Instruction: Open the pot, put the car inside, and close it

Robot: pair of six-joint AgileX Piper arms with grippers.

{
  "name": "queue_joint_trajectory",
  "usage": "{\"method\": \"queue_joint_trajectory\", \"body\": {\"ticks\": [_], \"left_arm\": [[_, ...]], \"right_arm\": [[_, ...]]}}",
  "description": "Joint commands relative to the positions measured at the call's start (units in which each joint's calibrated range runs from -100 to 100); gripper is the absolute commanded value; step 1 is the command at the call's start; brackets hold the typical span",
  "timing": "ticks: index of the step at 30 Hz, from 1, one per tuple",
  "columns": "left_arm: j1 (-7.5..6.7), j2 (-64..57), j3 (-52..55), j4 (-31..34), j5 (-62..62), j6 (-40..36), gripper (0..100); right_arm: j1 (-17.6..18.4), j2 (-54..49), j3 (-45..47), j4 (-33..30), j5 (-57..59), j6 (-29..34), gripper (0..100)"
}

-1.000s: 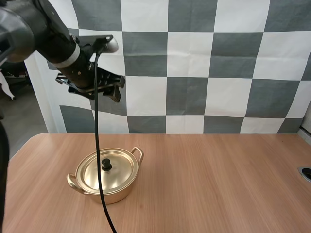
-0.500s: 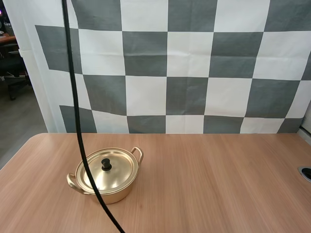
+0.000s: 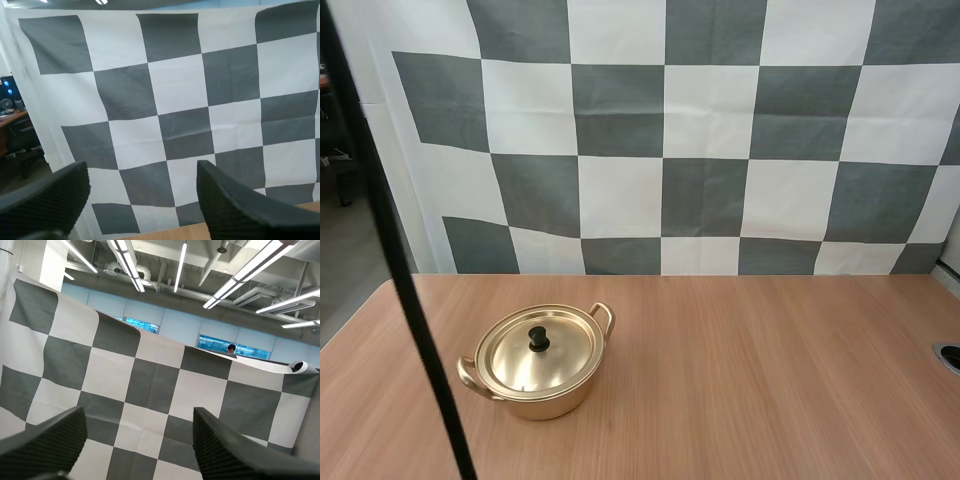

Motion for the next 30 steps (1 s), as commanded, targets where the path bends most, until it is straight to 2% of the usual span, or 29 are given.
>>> {"method": "queue_joint_trajectory", "body": {"ticks": [1,6,9,12,20,25,30], "left_arm": [[0.0,-13.3,25.1,0.0,0.0,0.3,100],[-0.39,-16.9,31.1,1.6,0.0,0.4,100],[-1.03,-18.4,34.3,4.2,0.0,0.4,100],[-1.03,-19.8,36.0,3.8,0.0,0.1,100],[-1.03,-22.5,38.8,5.7,-0.9,0.5,100],[-1.03,-22.6,38.8,9.2,-27.9,0.5,100],[-1.03,-22.6,38.8,9.8,-45.1,0.5,100]], "right_arm": [[0.0,-1.3,2.5,0.2,0.1,0.0,100],[0.0,-5.1,11.1,1.0,0.1,0.0,100],[0.0,-6.4,13.6,1.0,0.1,0.0,100],[0.0,-8.5,16.2,1.0,0.1,0.0,100],[0.0,-10.0,16.6,0.9,0.1,0.0,100],[0.0,-10.0,18.9,1.4,0.1,0.0,100],[0.0,-10.0,28.4,2.5,0.1,0.1,100]]}}
